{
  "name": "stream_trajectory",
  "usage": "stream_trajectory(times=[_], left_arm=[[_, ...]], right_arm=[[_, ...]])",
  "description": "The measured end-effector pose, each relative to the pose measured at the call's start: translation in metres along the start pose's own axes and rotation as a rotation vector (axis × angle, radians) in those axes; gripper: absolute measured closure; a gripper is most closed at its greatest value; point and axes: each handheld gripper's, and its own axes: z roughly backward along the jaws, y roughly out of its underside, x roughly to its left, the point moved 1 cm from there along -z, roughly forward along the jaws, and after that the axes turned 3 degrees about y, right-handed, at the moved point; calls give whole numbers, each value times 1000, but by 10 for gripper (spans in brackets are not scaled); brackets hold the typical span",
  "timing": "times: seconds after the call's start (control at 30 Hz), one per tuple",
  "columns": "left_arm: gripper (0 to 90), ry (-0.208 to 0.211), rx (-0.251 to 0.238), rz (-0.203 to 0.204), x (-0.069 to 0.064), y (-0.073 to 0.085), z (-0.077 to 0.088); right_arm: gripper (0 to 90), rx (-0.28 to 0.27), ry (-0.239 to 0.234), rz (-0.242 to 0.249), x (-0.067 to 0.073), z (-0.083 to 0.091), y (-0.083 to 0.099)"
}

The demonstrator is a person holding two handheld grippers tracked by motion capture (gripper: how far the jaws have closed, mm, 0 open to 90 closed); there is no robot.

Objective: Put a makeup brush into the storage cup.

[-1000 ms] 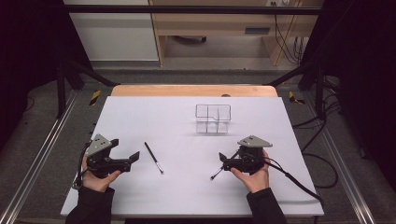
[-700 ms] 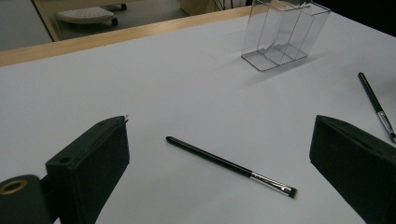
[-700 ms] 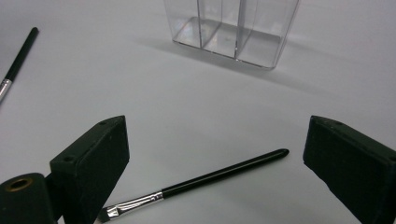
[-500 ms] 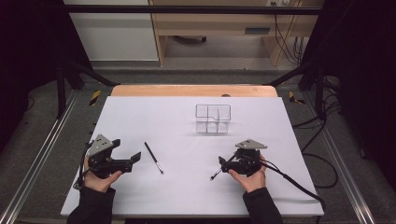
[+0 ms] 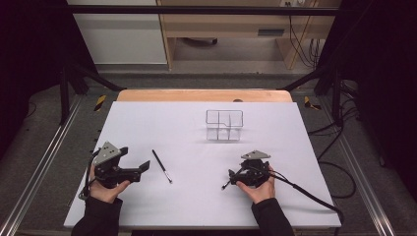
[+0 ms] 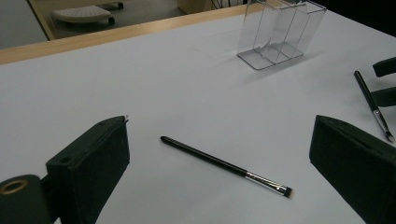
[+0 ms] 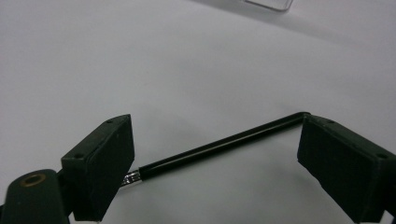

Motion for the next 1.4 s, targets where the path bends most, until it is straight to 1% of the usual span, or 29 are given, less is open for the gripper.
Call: stream_trajectory(times=[0.1, 0.2, 0.27, 0.33, 0.43, 0.53, 0.77, 0.8, 0.83, 0.87, 0.9, 0.93, 0.97, 1.0, 1.03, 1.07, 1.27, 1.4], left_arm=[[44, 3, -5, 4, 0, 0, 0], [44, 6, -3, 7, 0, 0, 0], [44, 5, 0, 8, 0, 0, -1], [44, 3, 4, 8, 0, 1, -1], [45, 5, 3, 9, 0, 1, -2], [46, 9, 9, 8, 0, 1, -3], [48, 12, 24, -7, -3, 2, -6], [48, 12, 24, -7, -3, 2, -6], [48, 13, 27, -8, -4, 2, -7], [48, 13, 27, -8, -4, 2, -7], [48, 11, 31, -12, -4, 3, -8], [48, 11, 31, -12, -4, 3, -8], [48, 11, 33, -12, -4, 3, -8], [48, 11, 33, -12, -4, 3, -8], [49, 13, 32, -14, -5, 3, -8], [50, 13, 32, -14, -5, 3, -8], [50, 17, 32, -13, -5, 3, -7], [52, 19, 33, -15, -5, 3, -8]], right_arm=[[125, 13, 5, 7, 0, -3, 1], [150, 23, 1, 8, 2, -5, 3], [164, 31, -4, 20, 2, -7, 4], [193, 30, -17, 19, 3, -8, 5], [206, 26, -26, 18, 4, -8, 5], [228, 27, -21, 27, 4, -8, 5], [303, 19, -36, 48, 4, -6, 6], [303, 19, -36, 48, 4, -6, 6], [339, 19, -41, 54, 4, -6, 5], [339, 19, -41, 54, 4, -6, 5], [371, 20, -48, 61, 3, -5, 5], [371, 20, -48, 61, 3, -5, 5], [404, 23, -55, 66, 3, -4, 5], [404, 23, -55, 66, 3, -4, 5], [440, 24, -59, 70, 2, -3, 5], [440, 24, -59, 70, 2, -3, 5], [539, 33, -64, 81, 0, -1, 4], [579, 46, -68, 84, -1, 0, 4]])
